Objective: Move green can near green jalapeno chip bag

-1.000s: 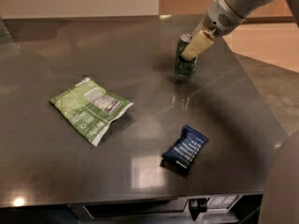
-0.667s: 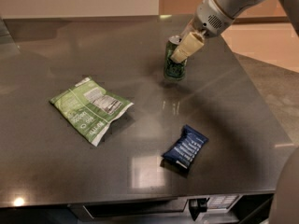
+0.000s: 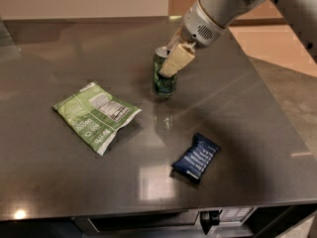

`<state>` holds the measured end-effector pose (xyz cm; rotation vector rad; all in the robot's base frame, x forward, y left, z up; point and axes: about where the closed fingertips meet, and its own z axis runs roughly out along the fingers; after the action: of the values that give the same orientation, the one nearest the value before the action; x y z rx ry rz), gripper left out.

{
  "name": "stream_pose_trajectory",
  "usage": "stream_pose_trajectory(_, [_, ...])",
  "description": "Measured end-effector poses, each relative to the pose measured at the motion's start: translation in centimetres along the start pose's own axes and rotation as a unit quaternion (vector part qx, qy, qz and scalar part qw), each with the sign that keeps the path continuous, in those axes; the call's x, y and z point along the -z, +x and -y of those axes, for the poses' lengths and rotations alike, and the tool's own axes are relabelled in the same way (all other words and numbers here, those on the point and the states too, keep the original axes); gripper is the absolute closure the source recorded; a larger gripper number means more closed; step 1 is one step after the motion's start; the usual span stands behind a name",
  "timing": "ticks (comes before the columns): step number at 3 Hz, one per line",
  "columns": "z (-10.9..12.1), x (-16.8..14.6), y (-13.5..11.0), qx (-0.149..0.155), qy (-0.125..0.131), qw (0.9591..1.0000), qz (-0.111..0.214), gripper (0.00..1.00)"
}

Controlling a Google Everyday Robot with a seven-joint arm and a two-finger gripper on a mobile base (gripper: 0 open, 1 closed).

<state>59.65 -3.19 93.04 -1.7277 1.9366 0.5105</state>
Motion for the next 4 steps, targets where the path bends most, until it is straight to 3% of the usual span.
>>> stream_pose_trajectory(1, [-1.6, -1.8, -1.3, 0.02, -0.017, 0.9997, 0.0, 1.0])
stream_pose_trajectory(2, [-2.6, -3.5, -2.0, 0.031, -0.027, 0.9992, -0.001, 0.93])
stream_pose_trajectory(4, [-3.5, -5.0, -2.9, 0.041, -0.03, 0.9987, 0.004, 0.51])
